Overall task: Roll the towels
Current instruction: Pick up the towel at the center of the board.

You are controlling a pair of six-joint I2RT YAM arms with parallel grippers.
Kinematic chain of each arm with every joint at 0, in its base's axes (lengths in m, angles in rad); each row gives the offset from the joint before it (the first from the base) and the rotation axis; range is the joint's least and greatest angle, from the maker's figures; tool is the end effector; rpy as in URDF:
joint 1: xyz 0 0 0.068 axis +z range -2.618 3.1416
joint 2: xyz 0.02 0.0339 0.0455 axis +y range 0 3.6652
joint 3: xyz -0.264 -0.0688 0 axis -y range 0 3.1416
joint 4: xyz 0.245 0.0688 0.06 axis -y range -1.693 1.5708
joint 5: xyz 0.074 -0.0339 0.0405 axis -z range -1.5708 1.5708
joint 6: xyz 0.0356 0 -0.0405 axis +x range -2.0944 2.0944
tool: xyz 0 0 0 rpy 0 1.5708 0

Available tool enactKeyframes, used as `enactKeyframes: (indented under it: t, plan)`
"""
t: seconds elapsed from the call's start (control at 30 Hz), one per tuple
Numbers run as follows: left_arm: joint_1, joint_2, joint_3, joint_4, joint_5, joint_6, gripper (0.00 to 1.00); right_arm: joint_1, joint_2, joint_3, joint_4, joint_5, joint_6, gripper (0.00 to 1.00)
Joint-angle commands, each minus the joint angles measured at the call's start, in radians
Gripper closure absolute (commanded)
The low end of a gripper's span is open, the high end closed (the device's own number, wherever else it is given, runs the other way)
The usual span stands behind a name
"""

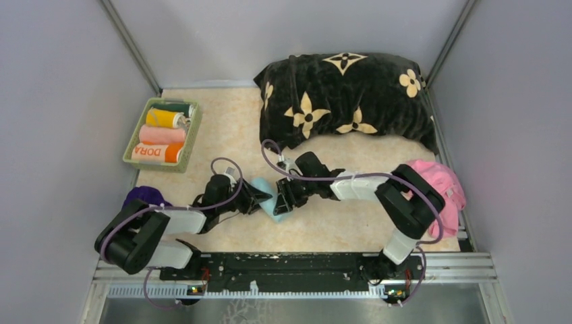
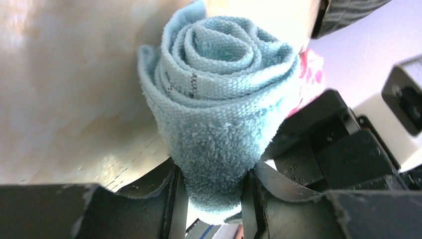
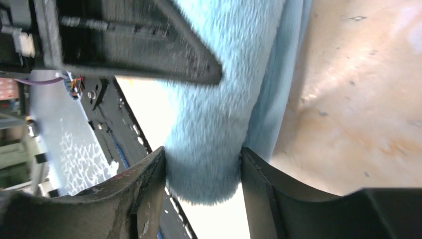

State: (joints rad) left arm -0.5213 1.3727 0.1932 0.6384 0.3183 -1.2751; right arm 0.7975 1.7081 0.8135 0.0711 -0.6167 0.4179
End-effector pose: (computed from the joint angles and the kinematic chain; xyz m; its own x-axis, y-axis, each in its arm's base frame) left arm 0.1760 -0.1139 0.1132 -0.8051 -0.5853 -0.0956 -0.2217 0.4465 -0.8669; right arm 0.2132 0.2479 0.1459 -0.8166 -0.3627 -0.4490 -0.5765 0.4767 0.6636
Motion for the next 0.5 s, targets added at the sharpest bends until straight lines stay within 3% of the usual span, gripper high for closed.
enactKeyframes:
  t: [0.0, 0.27, 0.47]
  plan:
    - [0.046, -0.079, 0.075, -0.105, -0.104, 0.049, 0.65, 0.000, -0.181, 0.056, -0.243, 0.140, -0.119, 0.44]
    - [0.222, -0.193, 0.228, -0.276, -0.098, 0.143, 0.64, -0.049, -0.455, 0.055, -0.331, 0.346, -0.172, 0.28]
    - [0.416, -0.239, 0.372, -0.410, -0.065, 0.214, 0.63, -0.102, -0.559, -0.026, -0.304, 0.430, -0.187, 0.17]
